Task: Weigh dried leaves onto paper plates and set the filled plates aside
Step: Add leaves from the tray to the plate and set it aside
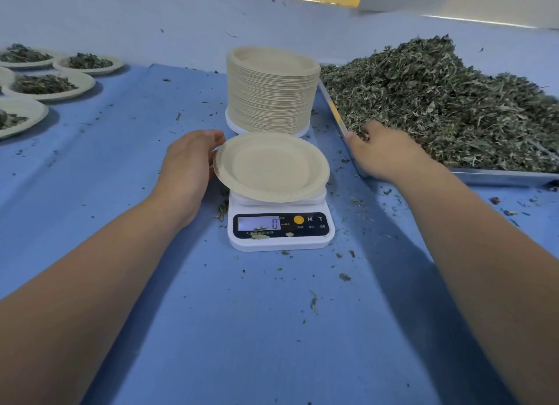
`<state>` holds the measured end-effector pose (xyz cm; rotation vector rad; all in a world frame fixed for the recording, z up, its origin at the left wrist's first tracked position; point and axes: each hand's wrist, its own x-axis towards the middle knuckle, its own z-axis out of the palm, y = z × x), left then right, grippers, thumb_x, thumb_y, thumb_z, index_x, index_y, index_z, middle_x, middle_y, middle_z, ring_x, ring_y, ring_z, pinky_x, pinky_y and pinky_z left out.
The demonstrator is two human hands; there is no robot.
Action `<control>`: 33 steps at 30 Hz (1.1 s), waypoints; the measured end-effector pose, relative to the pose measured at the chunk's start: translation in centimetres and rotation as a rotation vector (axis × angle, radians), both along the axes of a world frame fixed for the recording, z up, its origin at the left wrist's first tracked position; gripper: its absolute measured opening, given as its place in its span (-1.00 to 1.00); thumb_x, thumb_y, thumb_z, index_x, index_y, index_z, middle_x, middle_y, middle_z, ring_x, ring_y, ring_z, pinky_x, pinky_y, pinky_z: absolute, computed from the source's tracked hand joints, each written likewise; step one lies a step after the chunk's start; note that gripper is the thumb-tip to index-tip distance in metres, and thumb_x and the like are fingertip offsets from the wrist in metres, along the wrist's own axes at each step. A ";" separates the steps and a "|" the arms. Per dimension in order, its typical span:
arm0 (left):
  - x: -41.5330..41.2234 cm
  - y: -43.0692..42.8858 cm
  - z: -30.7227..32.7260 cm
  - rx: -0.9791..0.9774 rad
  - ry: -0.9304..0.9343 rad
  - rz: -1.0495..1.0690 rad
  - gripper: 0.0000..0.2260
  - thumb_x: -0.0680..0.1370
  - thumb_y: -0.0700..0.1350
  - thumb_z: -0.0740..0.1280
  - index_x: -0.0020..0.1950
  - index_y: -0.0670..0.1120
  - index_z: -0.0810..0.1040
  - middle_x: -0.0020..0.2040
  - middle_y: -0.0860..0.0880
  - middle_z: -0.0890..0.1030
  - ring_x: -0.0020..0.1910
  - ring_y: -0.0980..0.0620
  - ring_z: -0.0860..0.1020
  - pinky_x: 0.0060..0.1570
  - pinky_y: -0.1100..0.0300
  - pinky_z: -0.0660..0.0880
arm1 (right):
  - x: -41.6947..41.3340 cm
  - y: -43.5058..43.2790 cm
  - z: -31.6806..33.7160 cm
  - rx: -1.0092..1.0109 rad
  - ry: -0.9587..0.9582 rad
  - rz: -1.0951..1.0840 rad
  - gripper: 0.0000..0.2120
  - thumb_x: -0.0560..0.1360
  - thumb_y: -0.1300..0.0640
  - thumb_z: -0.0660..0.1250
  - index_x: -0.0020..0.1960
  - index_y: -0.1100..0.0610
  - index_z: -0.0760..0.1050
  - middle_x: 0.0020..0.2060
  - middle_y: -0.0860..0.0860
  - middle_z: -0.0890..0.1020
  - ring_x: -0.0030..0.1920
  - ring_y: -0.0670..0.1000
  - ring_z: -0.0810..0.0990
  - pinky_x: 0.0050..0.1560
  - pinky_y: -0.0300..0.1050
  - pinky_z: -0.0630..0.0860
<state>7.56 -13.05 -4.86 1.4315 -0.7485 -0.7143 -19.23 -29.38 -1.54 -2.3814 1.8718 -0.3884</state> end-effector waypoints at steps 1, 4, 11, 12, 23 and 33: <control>0.0 0.0 0.0 0.002 0.002 0.007 -0.75 0.40 0.11 0.25 -0.10 0.02 0.64 0.12 -0.02 0.70 0.12 -0.06 0.64 0.28 -0.14 0.53 | 0.0 0.2 -0.2 -0.074 0.002 -0.005 -0.37 0.60 -0.34 0.00 0.45 0.07 0.28 0.07 0.17 0.57 0.07 0.24 0.52 0.06 0.17 0.44; 0.0 0.0 -0.2 -0.004 0.013 0.015 -0.75 0.42 0.10 0.24 -0.07 0.09 0.67 0.13 0.02 0.71 0.17 -0.01 0.65 0.27 -0.05 0.57 | -0.2 -0.4 0.0 -0.089 0.089 -0.119 -0.27 0.50 -0.45 -0.06 0.52 -0.04 0.22 0.28 0.19 0.53 0.39 0.30 0.36 0.34 0.42 0.20; 0.3 -0.3 -0.5 0.039 -0.050 0.024 -0.66 0.47 0.09 0.21 0.10 0.09 0.70 0.15 0.07 0.70 0.23 -0.04 0.62 0.36 -0.18 0.49 | 0.2 -2.6 0.8 0.497 -0.009 -0.064 -0.18 0.60 -0.41 -0.16 0.57 0.17 0.24 0.56 0.18 0.24 0.55 0.21 0.23 0.49 0.14 0.14; 0.3 -0.1 -0.5 0.033 -0.061 0.017 -0.66 0.46 0.10 0.21 0.10 0.09 0.70 0.15 0.07 0.70 0.23 -0.03 0.62 0.36 -0.17 0.49 | 0.5 -2.6 0.8 0.431 0.025 -0.067 -0.19 0.62 -0.38 -0.18 0.57 0.19 0.25 0.55 0.20 0.28 0.53 0.22 0.26 0.48 0.13 0.17; 0.6 -0.5 -0.7 0.024 -0.048 0.025 -0.68 0.48 0.04 0.22 0.09 0.06 0.71 0.16 0.05 0.70 0.23 -0.06 0.62 0.36 -0.17 0.49 | 1.3 -0.2 -0.3 0.077 0.087 -0.016 -0.27 0.57 -0.44 -0.13 0.52 0.02 0.28 0.48 0.23 0.33 0.39 0.30 0.36 0.30 0.29 0.35; 0.2 0.0 -0.3 0.001 -0.032 0.024 -0.67 0.47 0.08 0.20 0.06 0.08 0.71 0.13 0.14 0.69 0.21 0.03 0.61 0.35 -0.14 0.50 | 3.3 -5.4 1.0 0.189 0.128 0.130 -0.16 0.48 -0.54 -0.22 0.63 -0.12 0.06 0.64 0.06 -0.08 0.61 0.17 -0.22 0.50 0.44 -0.15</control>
